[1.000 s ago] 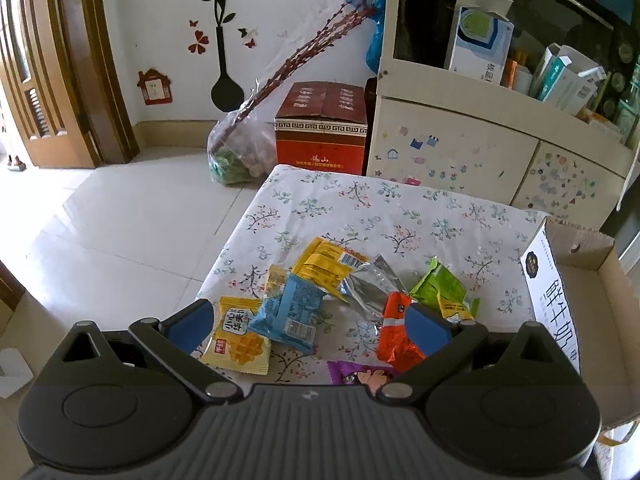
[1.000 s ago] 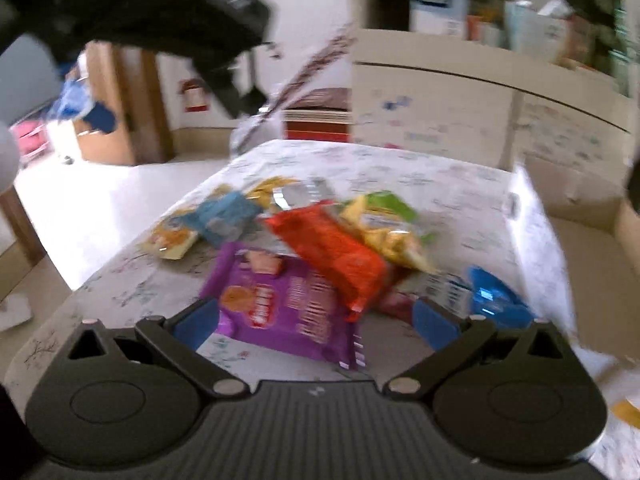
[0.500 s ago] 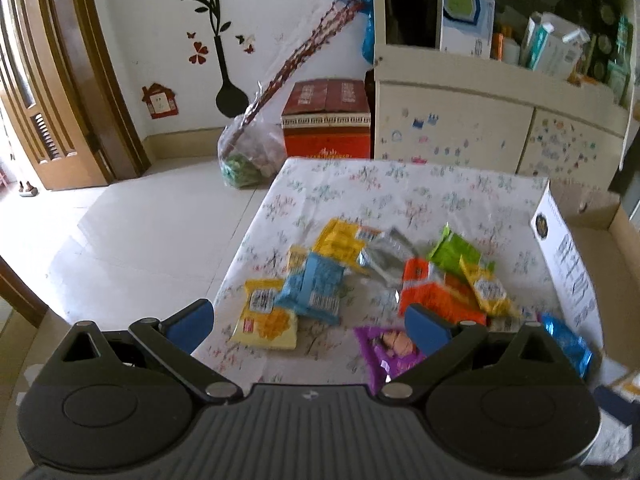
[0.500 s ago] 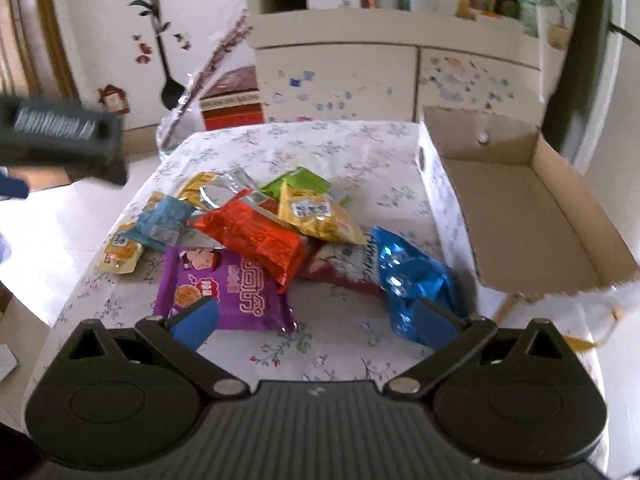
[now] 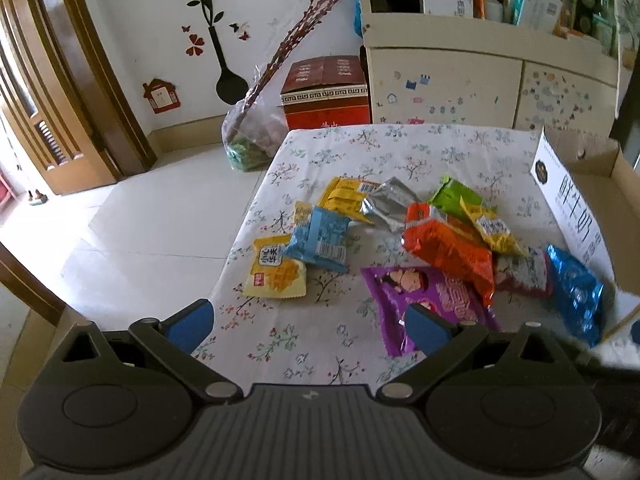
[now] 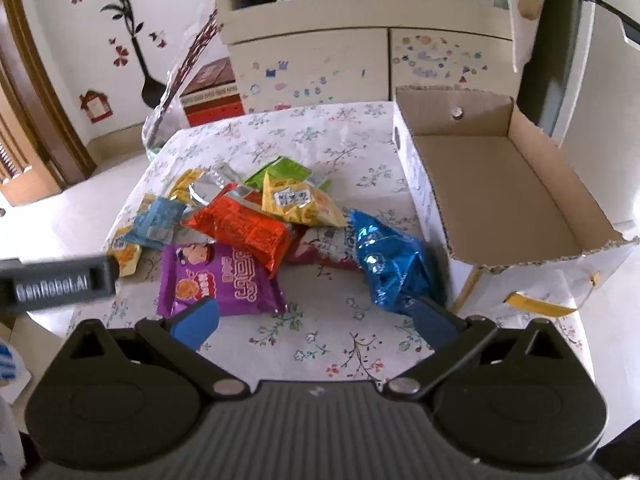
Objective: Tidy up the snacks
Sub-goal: 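Move both tools over the snack packets toward the cardboard box, then position the right tool above the blue foil packet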
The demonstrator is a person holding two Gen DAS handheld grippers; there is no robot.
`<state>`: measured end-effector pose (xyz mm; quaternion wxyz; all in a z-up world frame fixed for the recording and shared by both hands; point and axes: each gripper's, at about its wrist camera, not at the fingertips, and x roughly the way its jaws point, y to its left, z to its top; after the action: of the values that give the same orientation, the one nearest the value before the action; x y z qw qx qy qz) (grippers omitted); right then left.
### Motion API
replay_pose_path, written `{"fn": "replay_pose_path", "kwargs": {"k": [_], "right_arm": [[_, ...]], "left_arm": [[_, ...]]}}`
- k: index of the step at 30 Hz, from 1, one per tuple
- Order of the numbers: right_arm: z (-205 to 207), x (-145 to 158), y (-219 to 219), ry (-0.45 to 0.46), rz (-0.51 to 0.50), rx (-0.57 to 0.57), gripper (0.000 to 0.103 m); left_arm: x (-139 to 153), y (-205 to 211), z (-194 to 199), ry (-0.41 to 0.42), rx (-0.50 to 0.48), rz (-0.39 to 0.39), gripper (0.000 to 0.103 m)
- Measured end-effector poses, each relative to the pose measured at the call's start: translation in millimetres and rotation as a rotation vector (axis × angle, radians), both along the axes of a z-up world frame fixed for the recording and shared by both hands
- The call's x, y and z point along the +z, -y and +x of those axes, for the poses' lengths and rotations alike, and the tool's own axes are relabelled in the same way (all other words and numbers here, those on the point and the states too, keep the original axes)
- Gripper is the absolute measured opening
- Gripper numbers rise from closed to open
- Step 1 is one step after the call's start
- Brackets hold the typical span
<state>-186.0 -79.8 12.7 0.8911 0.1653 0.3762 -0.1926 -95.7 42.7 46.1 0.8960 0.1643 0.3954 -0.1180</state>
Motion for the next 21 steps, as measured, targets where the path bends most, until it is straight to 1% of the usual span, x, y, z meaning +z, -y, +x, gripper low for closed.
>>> {"fn": "replay_pose_path", "kwargs": {"k": [3,5,8,15,21], "right_arm": [[-1.4,1.4,5.6,0.001,0.006,-0.037,0.102],[-1.6,2.5,8.1,0.005,0.019,-0.039,0.102],[-1.7,2.8,7.2,0.002,0.003,-0.042,0.102],[1.3,0.2,2.8,-0.025,-0.046,-0.041,0.102],[3.4,-0.3,-0.2,-0.037,-0.064,-0.029,0.102]], "left_arm": [[-2.6,-0.6,-3.5,0.0,-0.003,0.015,0.103],[-5.0,-0.1,-5.2,0.002,-0.009,0.029,0.103],[-7.6,1.5,-6.3,-0.007,-0.019,0.045,0.103],[-8.5,4.0,-9.6,-0.01,-0.03,0.05,0.103],[-9.4,2.1,-9.1,-0.025,-0.028,0.041,0.103]]}}
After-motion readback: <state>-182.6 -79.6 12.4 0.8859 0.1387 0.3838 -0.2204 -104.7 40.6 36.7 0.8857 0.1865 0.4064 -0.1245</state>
